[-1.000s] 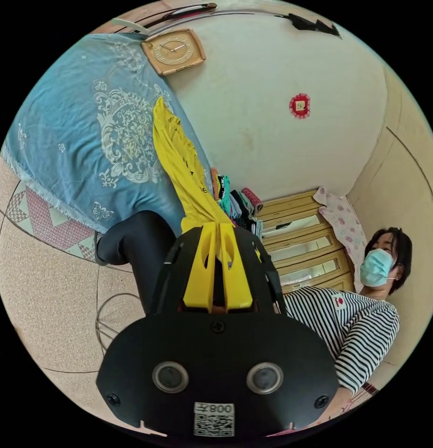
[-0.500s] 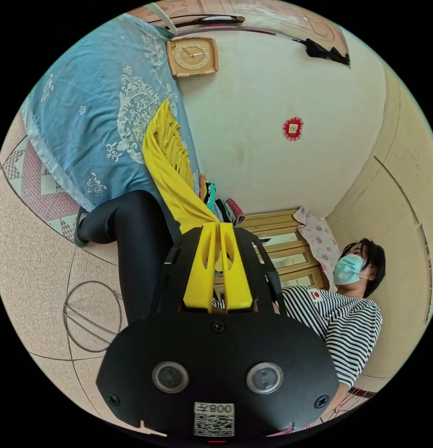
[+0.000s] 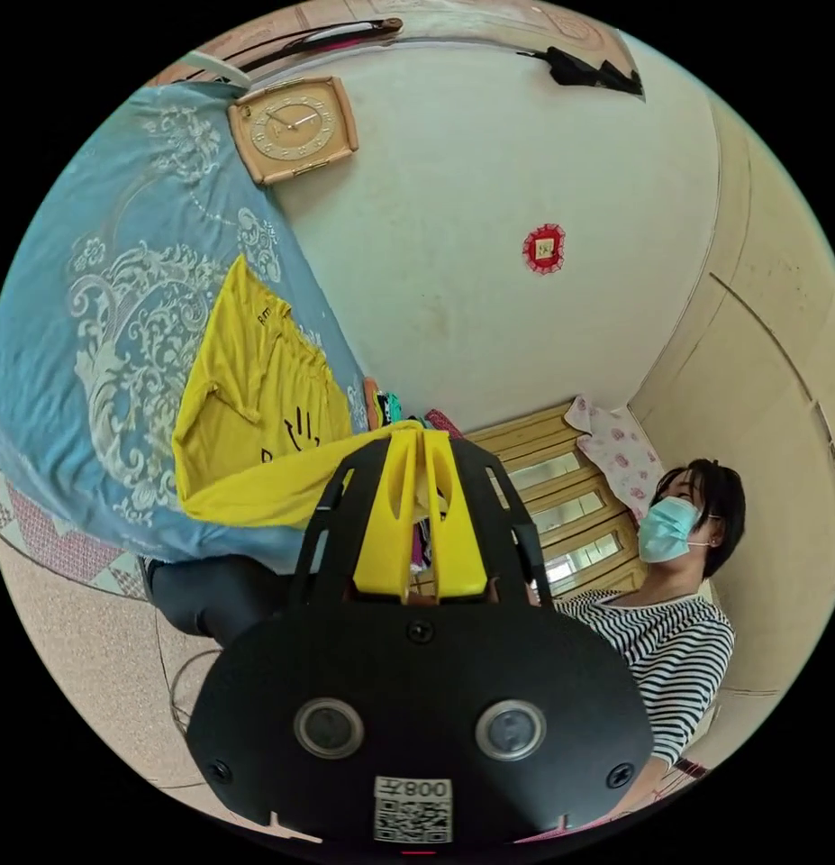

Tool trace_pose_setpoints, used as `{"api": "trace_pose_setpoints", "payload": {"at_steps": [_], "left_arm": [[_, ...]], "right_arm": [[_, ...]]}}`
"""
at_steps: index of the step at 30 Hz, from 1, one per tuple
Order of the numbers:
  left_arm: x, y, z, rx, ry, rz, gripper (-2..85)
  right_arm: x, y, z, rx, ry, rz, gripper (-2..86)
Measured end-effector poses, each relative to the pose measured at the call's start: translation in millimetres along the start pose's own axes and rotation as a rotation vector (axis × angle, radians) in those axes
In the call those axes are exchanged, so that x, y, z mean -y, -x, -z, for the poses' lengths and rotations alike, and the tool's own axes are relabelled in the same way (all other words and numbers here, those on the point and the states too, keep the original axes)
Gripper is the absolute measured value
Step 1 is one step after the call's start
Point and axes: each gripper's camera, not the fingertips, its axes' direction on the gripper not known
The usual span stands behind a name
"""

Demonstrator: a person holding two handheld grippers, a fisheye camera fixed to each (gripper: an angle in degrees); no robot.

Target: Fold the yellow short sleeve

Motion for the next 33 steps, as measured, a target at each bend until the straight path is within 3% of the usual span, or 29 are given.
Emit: {"api": "trace_pose_setpoints", "payload": {"at_steps": [9,14,20,23,28,33], "left_arm": [[190,26,-117,0.105,0.058,-0.051,1.9],[273,76,-182,0.204,0.023,0.017,3.2],[326,131,-248,0.344,0.024,0.122,9.0],[333,122,-258,0.399,0.001,0.049,9.3],[335,86,-328,0.489,0.246,-0.161,6.7],[352,81,-437,0.631,0.506,-0.282,2.2]], "right_arm": [[211,-30,-85,-0.114,0.062,0.019,0.4],[328,-87,-163,-0.176,0.141,-0.062,0.5],[400,-174,-247,-0.325,0.276,-0.278,0.6],[411,-171,-254,-0.334,0.195,-0.23,0.5],[411,-123,-283,-0.439,0.166,-0.003,0.2],[412,-93,-372,-0.548,0.377,0.203,0.1]]}}
